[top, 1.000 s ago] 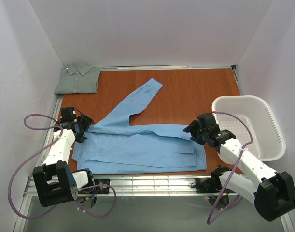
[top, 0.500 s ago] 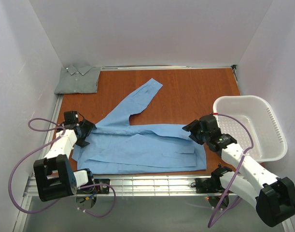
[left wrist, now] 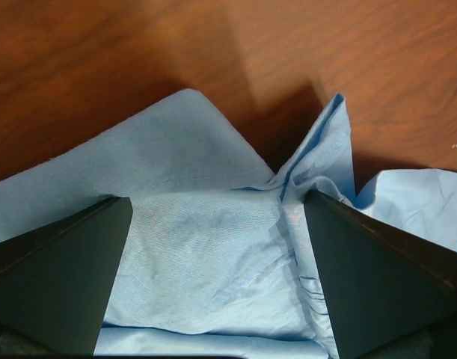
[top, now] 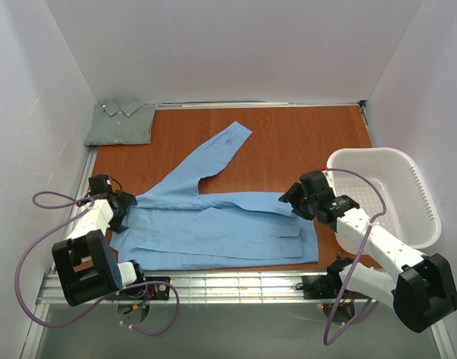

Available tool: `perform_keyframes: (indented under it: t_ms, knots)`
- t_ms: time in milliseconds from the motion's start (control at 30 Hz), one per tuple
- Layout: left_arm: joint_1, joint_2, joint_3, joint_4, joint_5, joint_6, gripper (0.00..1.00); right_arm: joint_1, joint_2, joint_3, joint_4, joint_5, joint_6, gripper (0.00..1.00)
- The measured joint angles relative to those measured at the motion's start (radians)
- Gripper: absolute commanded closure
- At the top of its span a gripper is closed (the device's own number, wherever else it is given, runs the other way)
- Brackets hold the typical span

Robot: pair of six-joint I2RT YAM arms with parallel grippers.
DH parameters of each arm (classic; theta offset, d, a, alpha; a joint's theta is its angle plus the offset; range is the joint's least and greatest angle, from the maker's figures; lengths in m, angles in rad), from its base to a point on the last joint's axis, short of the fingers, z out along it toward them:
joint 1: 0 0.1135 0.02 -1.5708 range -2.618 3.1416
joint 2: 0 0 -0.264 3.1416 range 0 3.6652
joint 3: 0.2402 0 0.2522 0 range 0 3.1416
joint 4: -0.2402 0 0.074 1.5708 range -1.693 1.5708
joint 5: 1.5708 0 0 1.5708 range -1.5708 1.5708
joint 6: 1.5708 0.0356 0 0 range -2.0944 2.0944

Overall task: Fold and stack the long sleeve shirts
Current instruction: Fold the shirt

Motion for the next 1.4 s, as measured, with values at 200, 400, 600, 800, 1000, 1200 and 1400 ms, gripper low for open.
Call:
perform_keyframes:
  t_ms: [200,400,600,800,1000,1200,1400]
  knots:
    - [0.043,0.007,0.005,0.001,0.000,0.013,0.11,0.062,0.021,-0.003,0.001,0.019,0.051,0.38]
    - [0.064,0.013,0.007,0.004,0.000,0.023,0.12,0.068,0.020,-0.016,0.002,0.037,0.099,0.38]
    - [0.077,0.012,0.008,0.006,0.000,0.024,0.12,0.116,0.051,-0.021,0.005,0.037,0.145,0.39]
    - [0.080,0.010,0.007,0.006,-0.001,0.027,0.12,0.154,0.068,-0.022,0.011,0.038,0.196,0.42]
    - [0.081,0.010,0.007,0.006,-0.001,0.027,0.12,0.157,0.078,-0.030,0.022,0.060,0.235,0.48]
    - [0.081,0.009,0.006,0.007,0.000,0.027,0.12,0.158,0.108,-0.075,0.031,0.113,0.277,0.57]
    - [0.081,0.006,0.004,0.009,-0.001,0.023,0.12,0.158,0.128,-0.100,0.066,0.187,0.309,0.80]
